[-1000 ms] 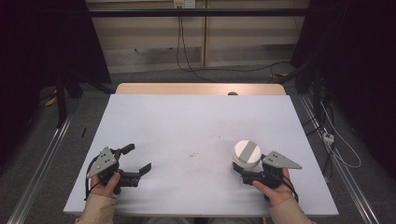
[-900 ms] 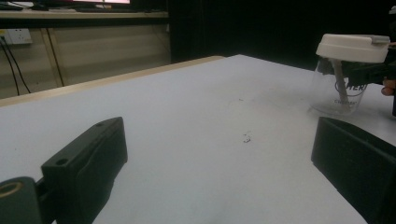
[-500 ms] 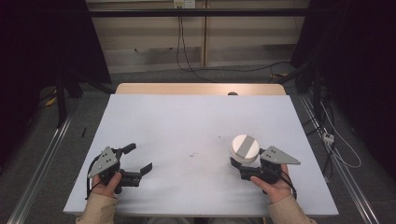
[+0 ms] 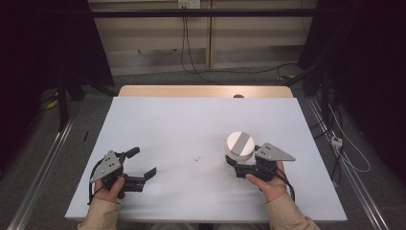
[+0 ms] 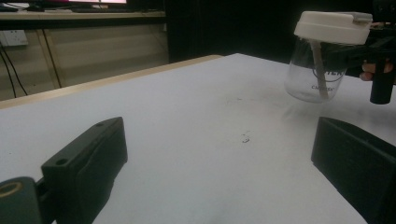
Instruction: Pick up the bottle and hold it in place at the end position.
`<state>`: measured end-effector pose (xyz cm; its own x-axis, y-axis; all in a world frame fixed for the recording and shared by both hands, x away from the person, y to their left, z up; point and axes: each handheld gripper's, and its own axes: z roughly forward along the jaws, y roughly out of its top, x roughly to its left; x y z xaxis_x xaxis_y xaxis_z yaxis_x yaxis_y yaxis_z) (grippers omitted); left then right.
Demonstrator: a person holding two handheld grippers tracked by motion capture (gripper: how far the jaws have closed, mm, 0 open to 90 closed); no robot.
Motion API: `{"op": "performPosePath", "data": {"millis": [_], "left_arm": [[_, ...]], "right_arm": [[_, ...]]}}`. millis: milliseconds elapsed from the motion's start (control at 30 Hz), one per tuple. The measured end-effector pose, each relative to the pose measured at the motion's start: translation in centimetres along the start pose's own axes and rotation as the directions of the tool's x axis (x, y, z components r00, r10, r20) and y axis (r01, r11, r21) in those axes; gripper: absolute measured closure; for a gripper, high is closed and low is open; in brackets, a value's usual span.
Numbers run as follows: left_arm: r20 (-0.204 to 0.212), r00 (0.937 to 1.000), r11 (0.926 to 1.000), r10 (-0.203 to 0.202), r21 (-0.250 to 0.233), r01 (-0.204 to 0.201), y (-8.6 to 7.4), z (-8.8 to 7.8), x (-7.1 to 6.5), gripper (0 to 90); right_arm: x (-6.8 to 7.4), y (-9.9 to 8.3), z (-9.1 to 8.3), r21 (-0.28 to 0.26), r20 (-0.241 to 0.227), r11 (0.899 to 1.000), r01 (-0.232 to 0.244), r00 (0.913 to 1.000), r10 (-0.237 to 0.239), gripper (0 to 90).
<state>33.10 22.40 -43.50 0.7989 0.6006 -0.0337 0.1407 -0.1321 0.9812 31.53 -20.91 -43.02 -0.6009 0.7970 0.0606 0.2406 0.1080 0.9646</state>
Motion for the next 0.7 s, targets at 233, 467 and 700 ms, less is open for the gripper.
{"op": "performPosePath", "data": {"millis": [233, 467, 700], "left_arm": [[0.001, 1.0000, 1.0000, -0.001, 0.001, 0.001, 0.0, 0.0, 0.0, 3.3], [0.005, 1.0000, 1.0000, 0.000, 0.002, 0.000, 0.0, 0.1, 0.0, 3.3], [0.008, 1.0000, 1.0000, 0.001, 0.005, -0.001, 0.0, 0.2, 0.0, 3.3]], "right_arm": [[-0.1, 0.3, 0.9, -0.003, 0.009, 1.000, 0.001, 1.0000, -0.001, 18.4], [0.0, 0.5, 2.1, 0.011, 0.007, 1.000, 0.015, 0.9999, -0.015, 18.5], [0.1, 0.7, 3.2, 0.006, 0.010, 1.000, 0.007, 0.9999, -0.007, 18.5]]}}
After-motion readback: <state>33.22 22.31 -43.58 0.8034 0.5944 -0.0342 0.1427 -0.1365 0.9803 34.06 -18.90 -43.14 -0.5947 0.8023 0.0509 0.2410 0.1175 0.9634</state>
